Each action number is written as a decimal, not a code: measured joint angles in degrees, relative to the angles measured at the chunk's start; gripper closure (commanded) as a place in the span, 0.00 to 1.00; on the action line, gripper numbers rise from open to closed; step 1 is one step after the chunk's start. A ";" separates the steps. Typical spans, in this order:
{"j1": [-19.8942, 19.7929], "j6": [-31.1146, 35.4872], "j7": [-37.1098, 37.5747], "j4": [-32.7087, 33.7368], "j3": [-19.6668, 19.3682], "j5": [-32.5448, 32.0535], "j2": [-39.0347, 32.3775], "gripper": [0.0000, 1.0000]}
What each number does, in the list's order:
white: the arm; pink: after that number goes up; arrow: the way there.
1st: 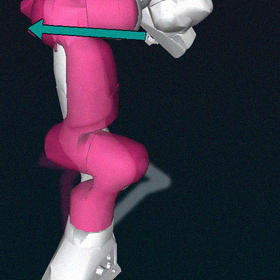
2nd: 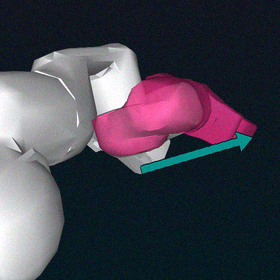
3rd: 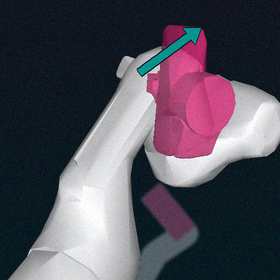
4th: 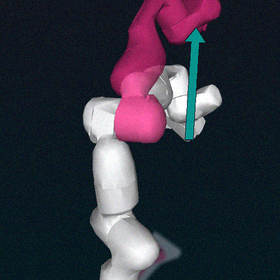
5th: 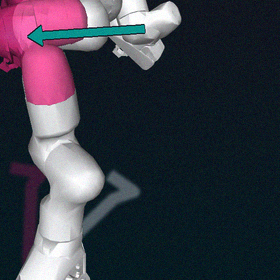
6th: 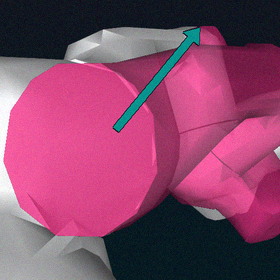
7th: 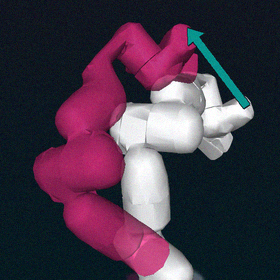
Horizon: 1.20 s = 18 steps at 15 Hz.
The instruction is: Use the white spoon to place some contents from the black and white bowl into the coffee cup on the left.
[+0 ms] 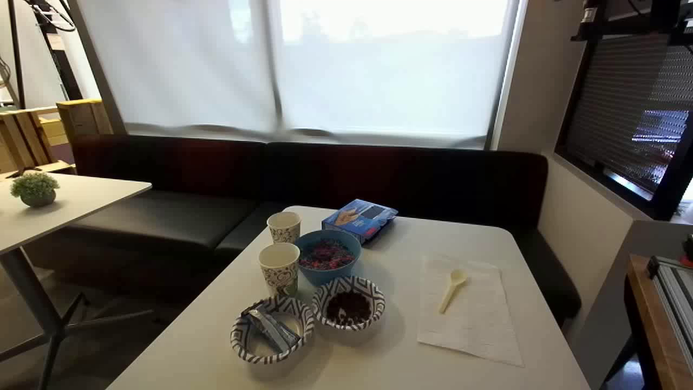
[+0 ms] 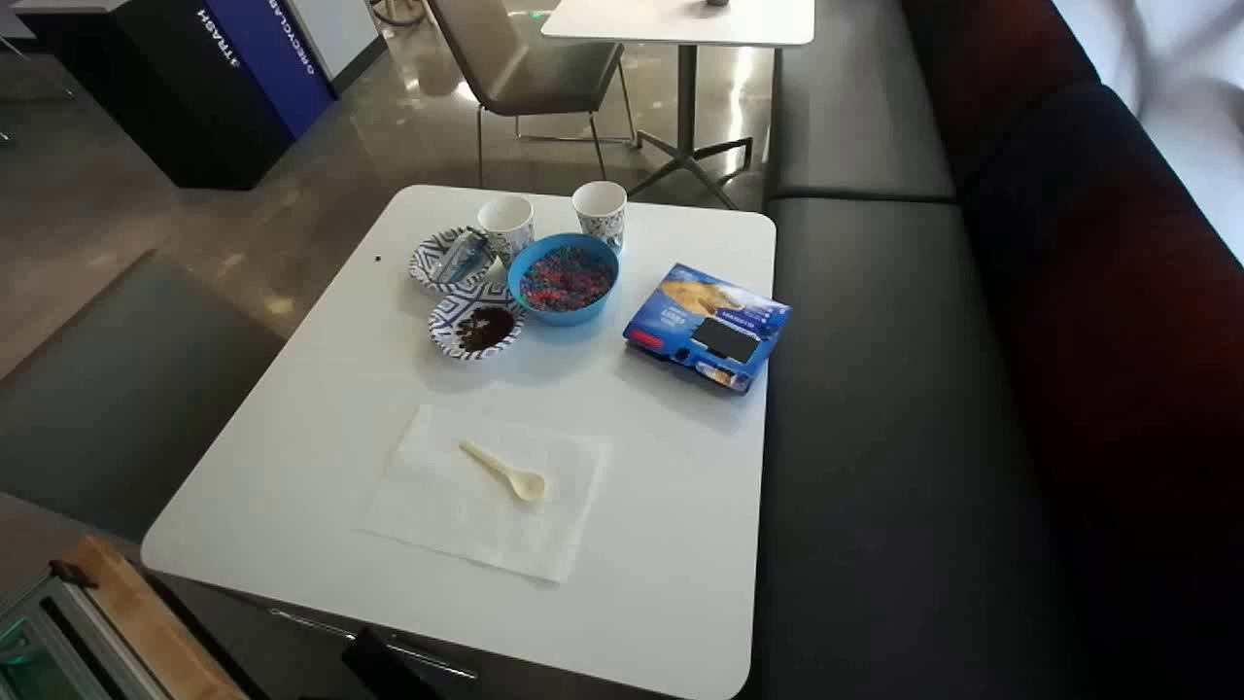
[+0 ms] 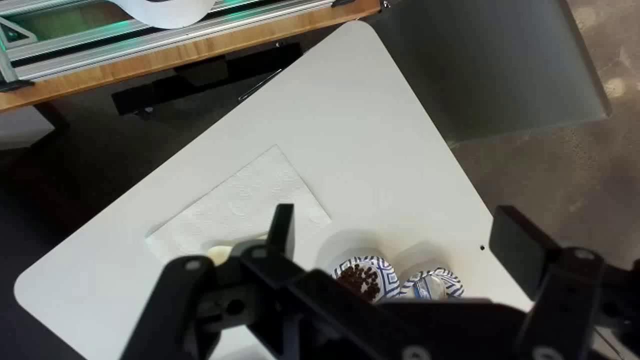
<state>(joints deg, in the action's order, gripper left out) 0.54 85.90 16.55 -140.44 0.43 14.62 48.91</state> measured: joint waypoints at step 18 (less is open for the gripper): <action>-5.68 21.65 11.92 -6.63 13.66 -1.68 -0.40 0.00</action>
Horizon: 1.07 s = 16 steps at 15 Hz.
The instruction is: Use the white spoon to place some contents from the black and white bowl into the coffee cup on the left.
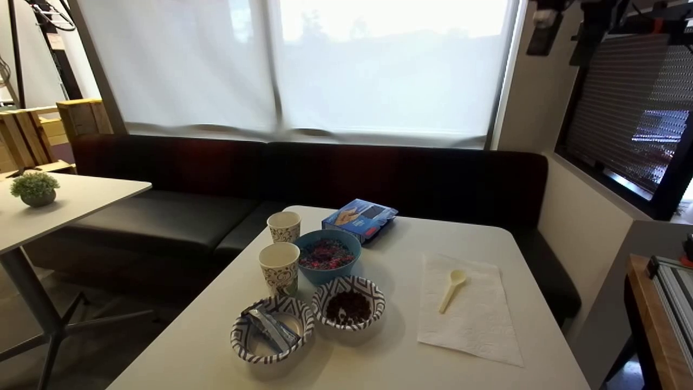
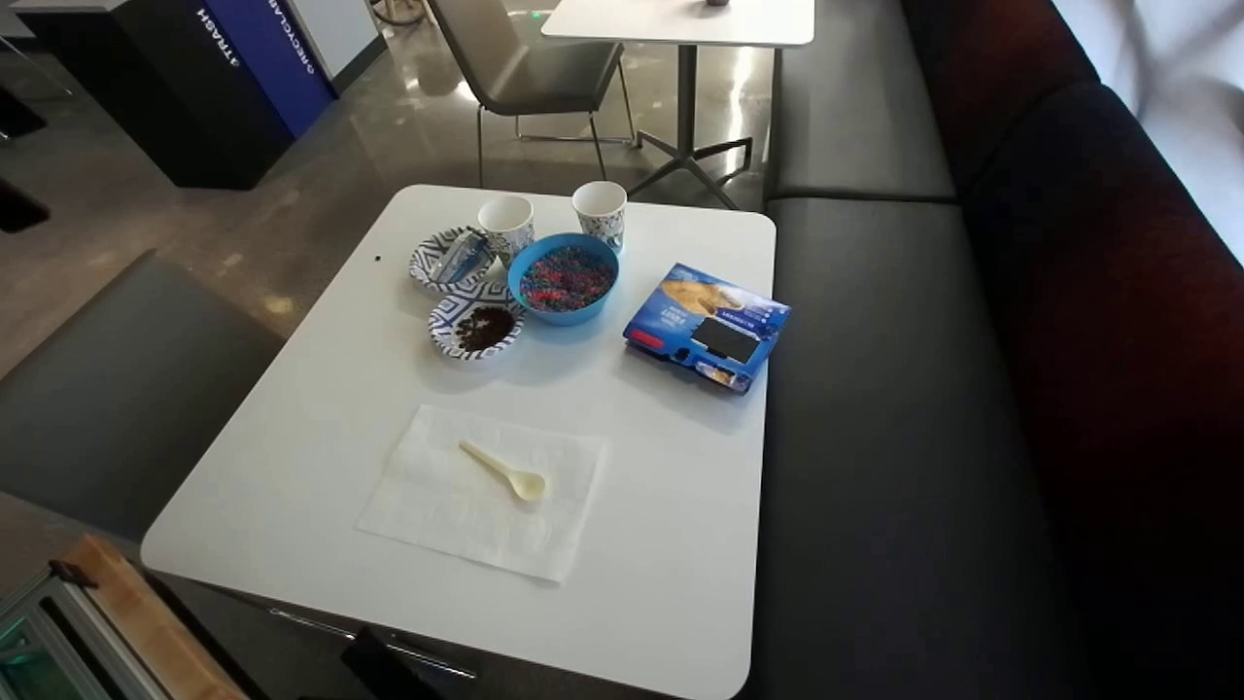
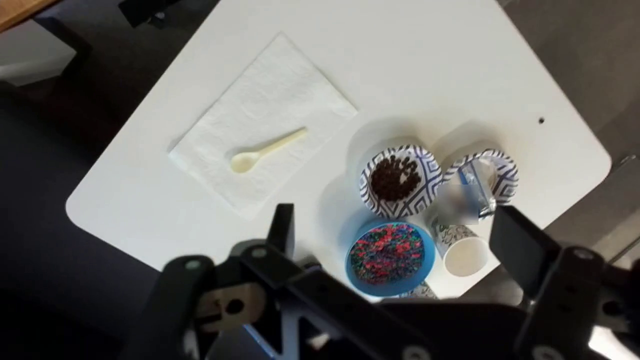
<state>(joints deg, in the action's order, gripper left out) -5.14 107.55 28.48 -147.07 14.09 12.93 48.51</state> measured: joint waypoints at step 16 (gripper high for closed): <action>-23.96 34.55 50.00 -11.85 25.14 -15.97 -20.58 0.00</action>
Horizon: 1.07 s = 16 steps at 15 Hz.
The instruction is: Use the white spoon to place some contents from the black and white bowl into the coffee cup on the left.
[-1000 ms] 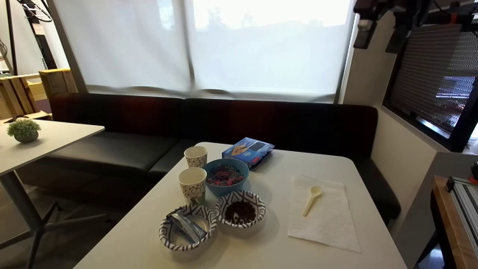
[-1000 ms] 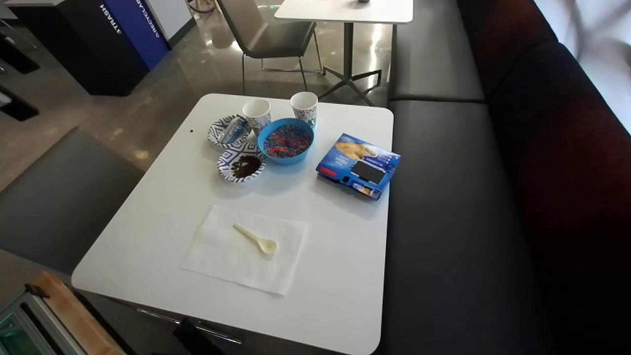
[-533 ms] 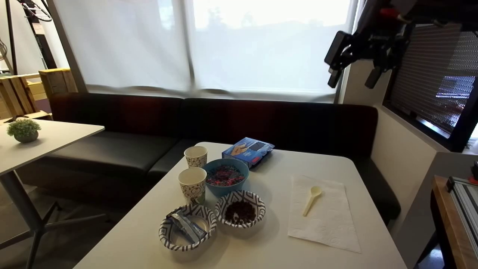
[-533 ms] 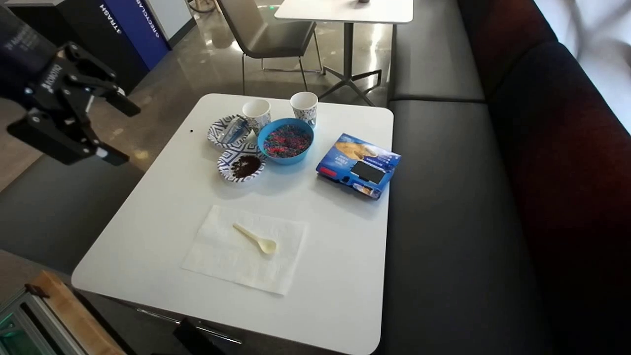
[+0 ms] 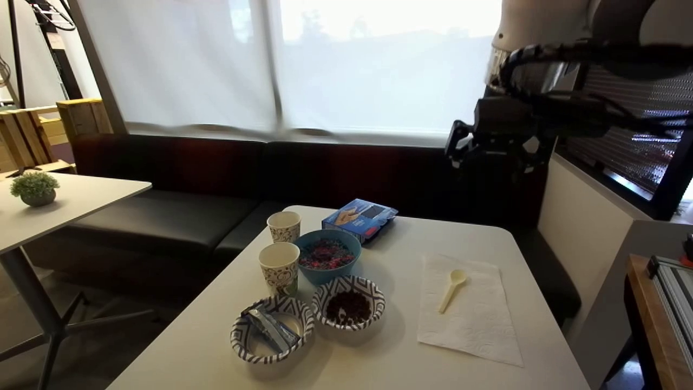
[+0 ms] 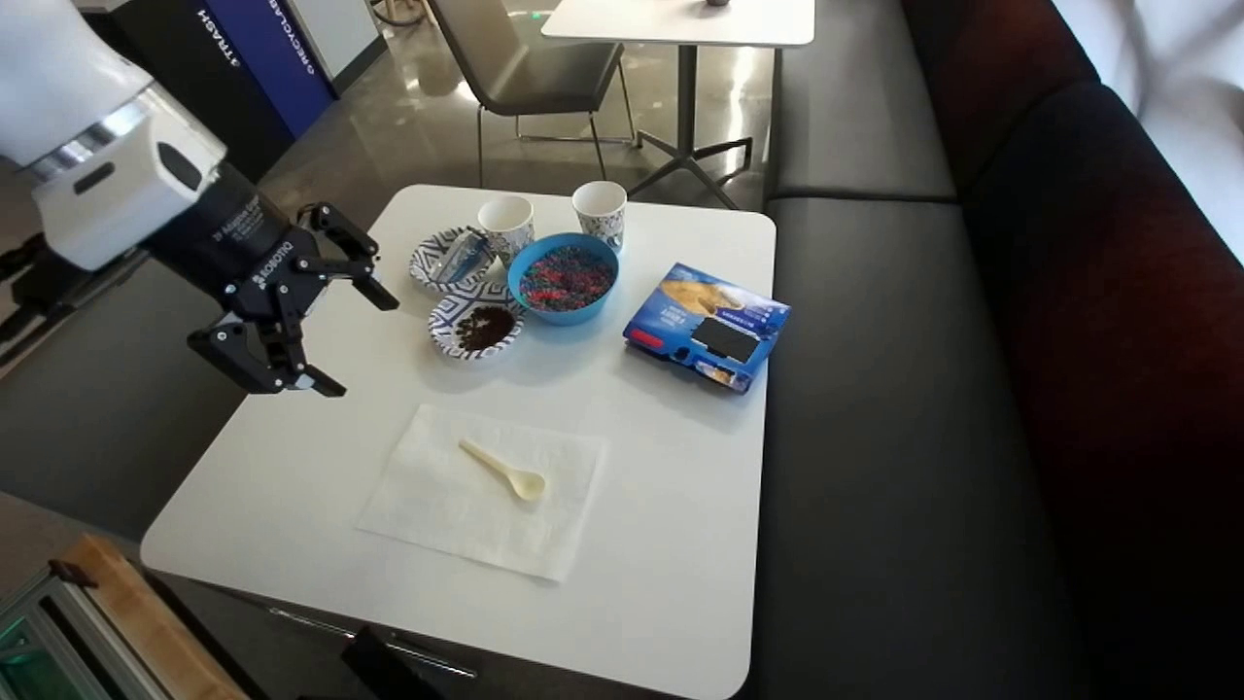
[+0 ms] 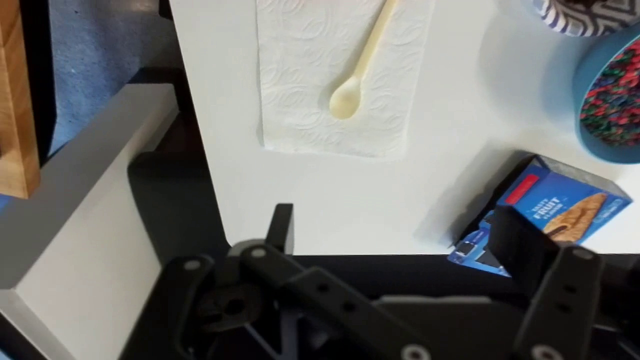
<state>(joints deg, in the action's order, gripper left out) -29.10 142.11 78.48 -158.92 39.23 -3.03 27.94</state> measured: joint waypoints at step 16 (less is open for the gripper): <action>-31.03 3.02 36.05 0.71 38.56 -4.58 -2.89 0.00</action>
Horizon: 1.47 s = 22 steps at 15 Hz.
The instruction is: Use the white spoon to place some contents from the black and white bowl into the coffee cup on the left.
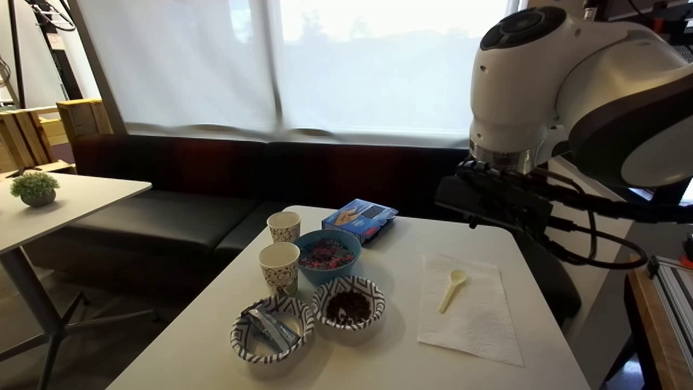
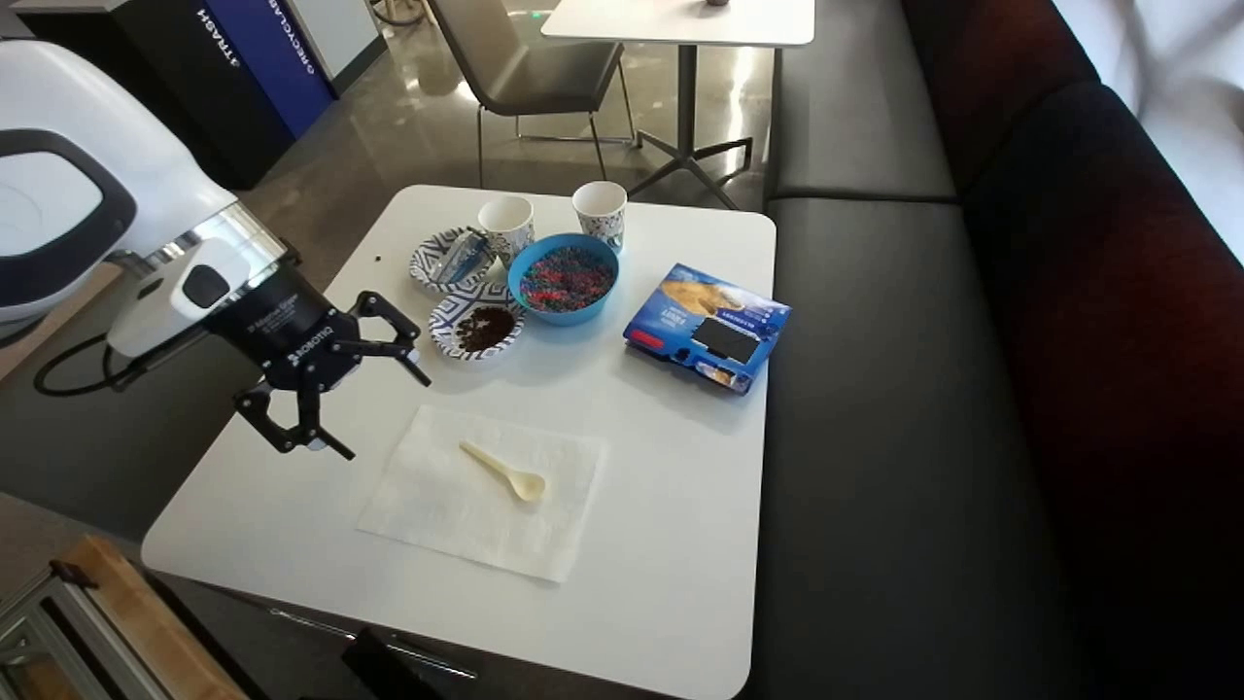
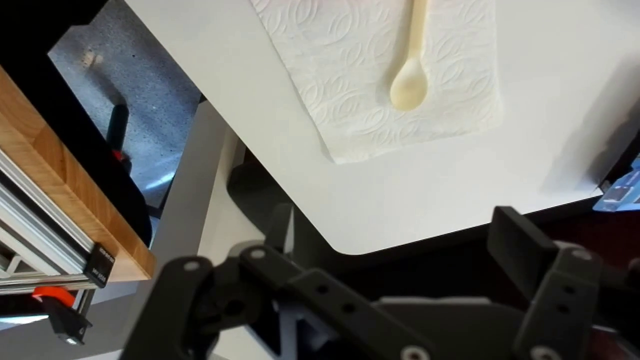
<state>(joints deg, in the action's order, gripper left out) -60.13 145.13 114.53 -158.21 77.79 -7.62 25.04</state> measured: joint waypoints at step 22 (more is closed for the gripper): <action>-55.10 29.72 -9.74 2.31 53.23 12.06 6.07 0.00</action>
<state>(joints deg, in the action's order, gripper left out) -115.23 174.85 104.78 -155.90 131.02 4.44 31.11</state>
